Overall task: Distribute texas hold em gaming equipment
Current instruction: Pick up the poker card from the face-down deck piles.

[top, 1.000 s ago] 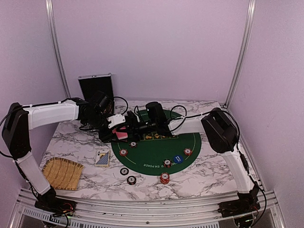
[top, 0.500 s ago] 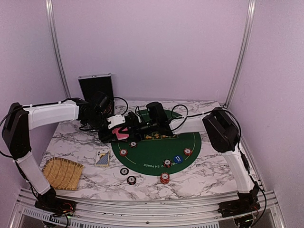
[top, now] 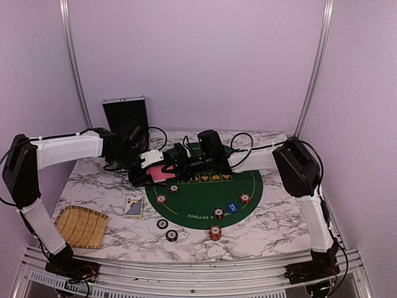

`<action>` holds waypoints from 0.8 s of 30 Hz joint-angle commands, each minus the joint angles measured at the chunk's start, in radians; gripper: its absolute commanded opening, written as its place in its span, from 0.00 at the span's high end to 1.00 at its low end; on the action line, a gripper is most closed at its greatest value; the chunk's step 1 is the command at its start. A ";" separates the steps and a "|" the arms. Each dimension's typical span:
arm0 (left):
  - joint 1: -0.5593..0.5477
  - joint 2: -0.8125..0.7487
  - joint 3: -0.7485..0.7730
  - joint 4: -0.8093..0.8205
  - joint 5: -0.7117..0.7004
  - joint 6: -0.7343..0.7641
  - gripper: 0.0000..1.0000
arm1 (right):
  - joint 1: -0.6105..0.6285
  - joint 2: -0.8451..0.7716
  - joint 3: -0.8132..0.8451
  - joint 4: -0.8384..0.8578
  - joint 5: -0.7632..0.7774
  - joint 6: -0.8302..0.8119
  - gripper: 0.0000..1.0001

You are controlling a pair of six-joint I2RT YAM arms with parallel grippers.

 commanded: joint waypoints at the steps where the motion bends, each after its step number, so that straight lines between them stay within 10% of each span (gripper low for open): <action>1: -0.004 -0.026 0.005 0.011 0.000 0.007 0.95 | -0.014 -0.061 -0.015 -0.019 0.017 -0.017 0.67; 24: -0.002 -0.024 0.002 0.010 -0.012 0.016 0.96 | -0.067 -0.133 -0.069 -0.025 -0.001 -0.012 1.00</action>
